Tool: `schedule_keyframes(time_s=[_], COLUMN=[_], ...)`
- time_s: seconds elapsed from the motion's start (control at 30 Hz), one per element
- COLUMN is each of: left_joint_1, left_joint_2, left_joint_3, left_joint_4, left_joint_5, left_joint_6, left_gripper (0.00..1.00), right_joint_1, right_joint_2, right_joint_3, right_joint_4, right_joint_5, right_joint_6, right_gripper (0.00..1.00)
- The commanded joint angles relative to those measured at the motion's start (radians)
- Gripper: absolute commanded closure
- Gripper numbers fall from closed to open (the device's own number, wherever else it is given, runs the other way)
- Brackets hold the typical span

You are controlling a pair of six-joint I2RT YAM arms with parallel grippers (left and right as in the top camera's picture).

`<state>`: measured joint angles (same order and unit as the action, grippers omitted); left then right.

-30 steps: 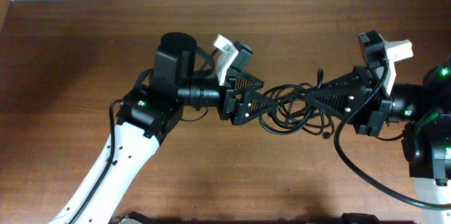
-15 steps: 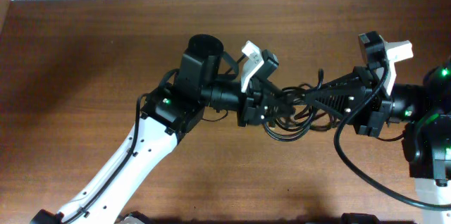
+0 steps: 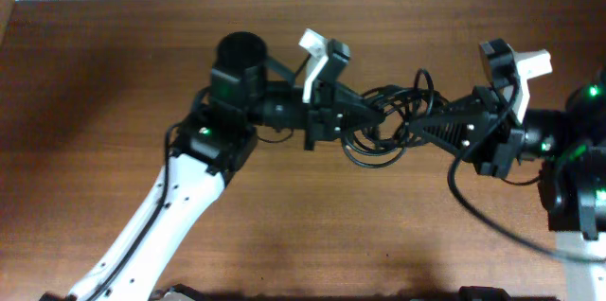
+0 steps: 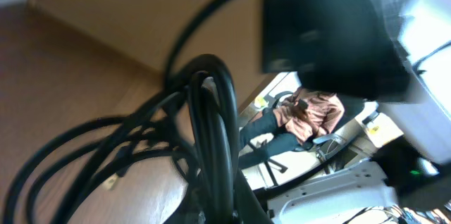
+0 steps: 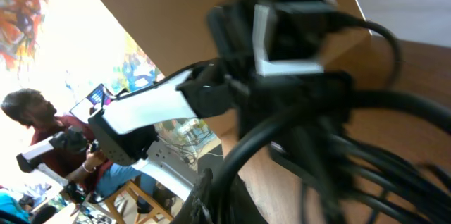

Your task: Untangle cables

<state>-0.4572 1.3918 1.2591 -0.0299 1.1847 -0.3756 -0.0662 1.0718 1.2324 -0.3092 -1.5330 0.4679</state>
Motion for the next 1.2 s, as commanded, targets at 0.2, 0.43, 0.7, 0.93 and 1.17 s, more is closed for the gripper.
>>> schedule_keyframes(time_s=[0.2,0.43,0.7,0.93,1.17], left_joint_1=[0.041,0.011,0.005,-0.062,-0.145], left_joint_2=[-0.185,-0.196,-0.195,-0.180,-0.180], left_joint_3=[0.012,0.012,0.012,0.012,0.012], left_joint_4=[0.043,0.071,0.074,0.082,0.231], left_joint_5=[0.117,0.090,-0.111,-0.179,-0.129], left_joint_6=[-0.051,-0.051,-0.085,-0.103,-0.159], left_gripper=[1.00,1.00,1.00,1.00,1.00], right_joint_1=[0.007,0.007,0.058,0.125,0.130], right_joint_2=[0.160,0.197,0.197,0.197,0.197], right_joint_3=[0.008,0.008,0.008,0.008,0.008], right_joint_4=[-0.001,-0.001,0.000,0.000,-0.102], right_joint_5=[0.000,0.026,0.030,0.136,0.357], right_joint_6=[-0.008,-0.008,-0.008,-0.008,-0.008], right_gripper=[0.73,0.39,0.35,0.32,0.31])
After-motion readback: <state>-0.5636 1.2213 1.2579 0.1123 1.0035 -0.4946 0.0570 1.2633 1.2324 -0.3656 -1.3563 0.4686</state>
